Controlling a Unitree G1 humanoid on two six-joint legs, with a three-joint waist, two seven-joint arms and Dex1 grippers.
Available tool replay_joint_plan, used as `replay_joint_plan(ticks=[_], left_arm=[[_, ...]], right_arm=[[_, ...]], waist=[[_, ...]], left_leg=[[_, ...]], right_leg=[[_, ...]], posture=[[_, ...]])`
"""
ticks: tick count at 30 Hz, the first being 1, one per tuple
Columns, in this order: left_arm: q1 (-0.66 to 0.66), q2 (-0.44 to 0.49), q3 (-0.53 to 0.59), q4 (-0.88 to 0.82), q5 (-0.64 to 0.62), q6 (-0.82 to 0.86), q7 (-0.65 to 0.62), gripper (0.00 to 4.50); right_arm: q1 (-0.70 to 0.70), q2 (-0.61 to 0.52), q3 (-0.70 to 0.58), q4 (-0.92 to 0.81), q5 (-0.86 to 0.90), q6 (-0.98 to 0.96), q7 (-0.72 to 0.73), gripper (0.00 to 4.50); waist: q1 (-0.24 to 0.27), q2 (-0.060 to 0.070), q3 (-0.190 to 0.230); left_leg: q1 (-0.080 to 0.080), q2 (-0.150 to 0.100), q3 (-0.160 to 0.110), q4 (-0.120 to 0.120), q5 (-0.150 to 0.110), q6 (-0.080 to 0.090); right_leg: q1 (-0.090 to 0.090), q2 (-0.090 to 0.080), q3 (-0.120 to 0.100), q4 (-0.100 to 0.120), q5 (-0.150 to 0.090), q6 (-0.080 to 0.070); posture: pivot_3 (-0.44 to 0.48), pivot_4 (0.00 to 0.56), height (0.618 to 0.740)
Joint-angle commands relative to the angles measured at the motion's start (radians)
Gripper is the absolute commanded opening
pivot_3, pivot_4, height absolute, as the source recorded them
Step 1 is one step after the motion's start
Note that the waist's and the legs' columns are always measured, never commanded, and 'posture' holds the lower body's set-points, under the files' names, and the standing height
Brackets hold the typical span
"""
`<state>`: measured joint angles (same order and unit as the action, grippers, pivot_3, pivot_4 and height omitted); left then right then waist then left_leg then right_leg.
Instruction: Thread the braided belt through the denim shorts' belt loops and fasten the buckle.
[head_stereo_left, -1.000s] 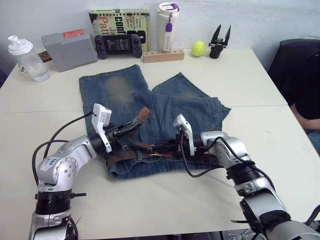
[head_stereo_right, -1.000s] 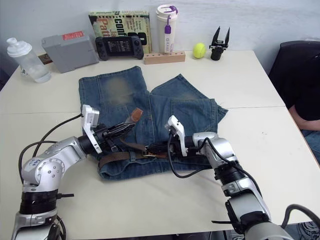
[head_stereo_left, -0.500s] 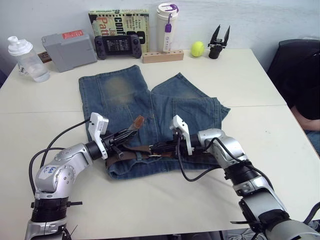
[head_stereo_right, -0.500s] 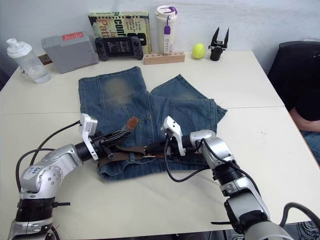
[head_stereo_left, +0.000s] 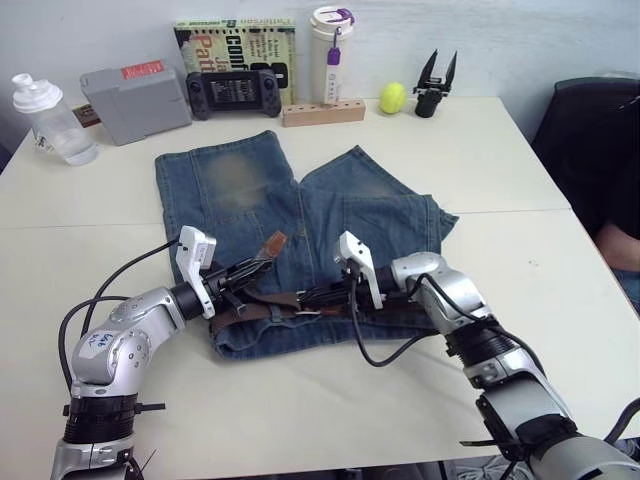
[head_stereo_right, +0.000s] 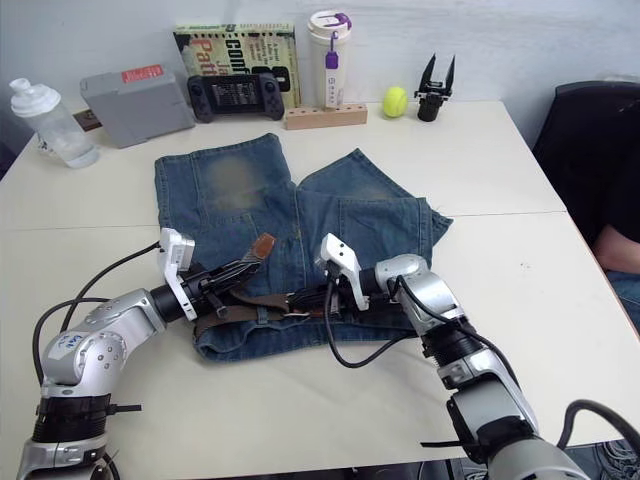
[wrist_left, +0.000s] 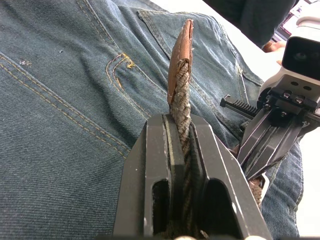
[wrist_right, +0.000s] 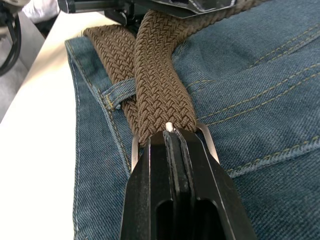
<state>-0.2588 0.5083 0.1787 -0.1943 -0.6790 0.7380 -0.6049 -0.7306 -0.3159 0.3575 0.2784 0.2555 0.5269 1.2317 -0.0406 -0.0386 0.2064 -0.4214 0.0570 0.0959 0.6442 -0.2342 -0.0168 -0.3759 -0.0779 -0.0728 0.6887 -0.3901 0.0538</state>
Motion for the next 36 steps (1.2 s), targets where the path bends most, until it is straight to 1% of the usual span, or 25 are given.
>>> replay_joint_plan(ticks=[1,7,8,11,14,16,19,20,21,23,25,27,30,36], left_arm=[[-0.006,-0.019,0.007,-0.013,0.001,-0.029,0.001,0.00],[-0.018,-0.070,-0.012,0.013,0.024,-0.064,0.008,0.00],[-0.017,-0.078,-0.014,0.015,0.028,-0.069,0.009,0.00],[-0.015,-0.088,-0.015,0.017,0.032,-0.075,0.009,0.00],[-0.035,-0.084,-0.001,0.023,0.023,-0.068,0.012,0.00],[-0.063,-0.077,0.017,0.035,0.005,-0.055,0.014,0.00],[-0.124,-0.063,0.031,0.061,-0.014,-0.033,0.005,0.00],[-0.153,-0.061,0.035,0.076,-0.020,-0.025,0.001,0.00],[-0.182,-0.062,0.039,0.093,-0.027,-0.018,-0.001,0.00],[-0.247,-0.067,0.039,0.133,-0.034,-0.006,-0.011,0.00],[-0.323,-0.075,0.026,0.192,-0.034,0.003,-0.034,0.00],[-0.392,-0.083,-0.010,0.256,-0.010,-0.004,-0.070,0.00],[-0.487,-0.102,-0.054,0.377,0.029,-0.034,-0.122,0.00],[-0.688,-0.185,-0.158,0.649,0.132,-0.126,-0.256,0.00]], right_arm=[[0.009,0.023,0.141,0.070,-0.115,0.104,-0.060,0.06],[-0.001,0.030,0.241,0.036,-0.168,0.240,-0.082,0.06],[0.000,0.024,0.262,0.027,-0.179,0.255,-0.082,0.06],[0.002,0.016,0.307,0.013,-0.207,0.287,-0.094,0.06],[0.008,0.011,0.359,0.021,-0.255,0.290,-0.114,0.06],[0.008,0.017,0.384,0.052,-0.300,0.280,-0.153,0.06],[0.008,0.033,0.409,0.088,-0.348,0.265,-0.195,0.06],[0.008,0.041,0.415,0.099,-0.362,0.256,-0.207,0.06],[0.008,0.045,0.423,0.109,-0.381,0.240,-0.219,0.06],[0.011,0.056,0.431,0.123,-0.407,0.217,-0.237,0.06],[0.018,0.067,0.441,0.135,-0.433,0.193,-0.248,0.06],[0.030,0.073,0.453,0.137,-0.454,0.156,-0.249,0.06],[0.053,0.070,0.472,0.124,-0.478,0.103,-0.241,0.06],[0.108,0.061,0.492,0.073,-0.525,-0.015,-0.209,0.06]], waist=[[-0.004,0.001,-0.002],[-0.015,0.002,-0.016],[-0.015,0.002,-0.017],[-0.015,0.006,-0.023],[-0.015,0.008,-0.031],[-0.015,0.010,-0.040],[-0.016,0.010,-0.048],[-0.017,0.011,-0.051],[-0.017,0.012,-0.054],[-0.017,0.011,-0.057],[-0.017,0.012,-0.059],[-0.016,0.012,-0.059],[-0.016,0.013,-0.059],[-0.013,0.015,-0.061]], left_leg=[[0.000,0.000,0.000,0.000,0.000,0.000],[0.006,0.003,0.001,-0.002,-0.001,-0.002],[0.009,0.003,0.002,-0.004,-0.001,-0.002],[0.024,0.003,0.005,-0.015,-0.004,0.000],[0.030,0.004,0.008,-0.017,-0.007,-0.003],[0.032,0.005,0.008,-0.018,-0.010,-0.006],[0.039,0.006,0.008,-0.018,-0.012,-0.007],[0.043,0.006,0.008,-0.020,-0.013,-0.007],[0.052,0.006,0.008,-0.024,-0.013,-0.008],[0.055,0.006,0.008,-0.028,-0.013,-0.008],[0.054,0.006,0.006,-0.030,-0.012,-0.010],[0.053,0.006,0.004,-0.031,-0.009,-0.014],[0.053,0.006,0.003,-0.032,-0.008,-0.016],[0.054,0.007,0.000,-0.032,-0.008,-0.016]], right_leg=[[0.000,0.000,0.000,0.000,0.000,0.000],[0.003,0.000,-0.003,0.000,0.000,-0.001],[0.005,0.000,-0.003,0.000,-0.001,-0.001],[0.016,0.000,-0.003,-0.007,-0.001,-0.002],[0.021,0.000,-0.003,-0.009,-0.002,-0.003],[0.023,0.000,-0.003,-0.010,-0.002,-0.003],[0.030,0.001,-0.003,-0.013,-0.002,-0.003],[0.034,0.001,-0.003,-0.014,-0.002,-0.003],[0.037,0.001,-0.002,-0.018,-0.002,-0.004],[0.039,0.003,-0.001,-0.021,-0.002,-0.004],[0.038,0.005,0.000,-0.021,-0.001,-0.005],[0.037,0.007,0.001,-0.019,-0.001,-0.006],[0.036,0.009,0.002,-0.018,-0.001,-0.006],[0.036,0.012,0.003,-0.018,-0.001,-0.006]], posture=[[0.000,0.150,0.693],[0.000,0.150,0.693],[0.000,0.150,0.693],[0.000,0.150,0.693],[0.000,0.150,0.693],[0.000,0.150,0.693],[0.000,0.150,0.693],[0.000,0.150,0.693],[0.000,0.150,0.693],[0.000,0.150,0.693],[0.000,0.150,0.693],[0.000,0.150,0.693],[0.000,0.150,0.693],[0.000,0.150,0.693]])
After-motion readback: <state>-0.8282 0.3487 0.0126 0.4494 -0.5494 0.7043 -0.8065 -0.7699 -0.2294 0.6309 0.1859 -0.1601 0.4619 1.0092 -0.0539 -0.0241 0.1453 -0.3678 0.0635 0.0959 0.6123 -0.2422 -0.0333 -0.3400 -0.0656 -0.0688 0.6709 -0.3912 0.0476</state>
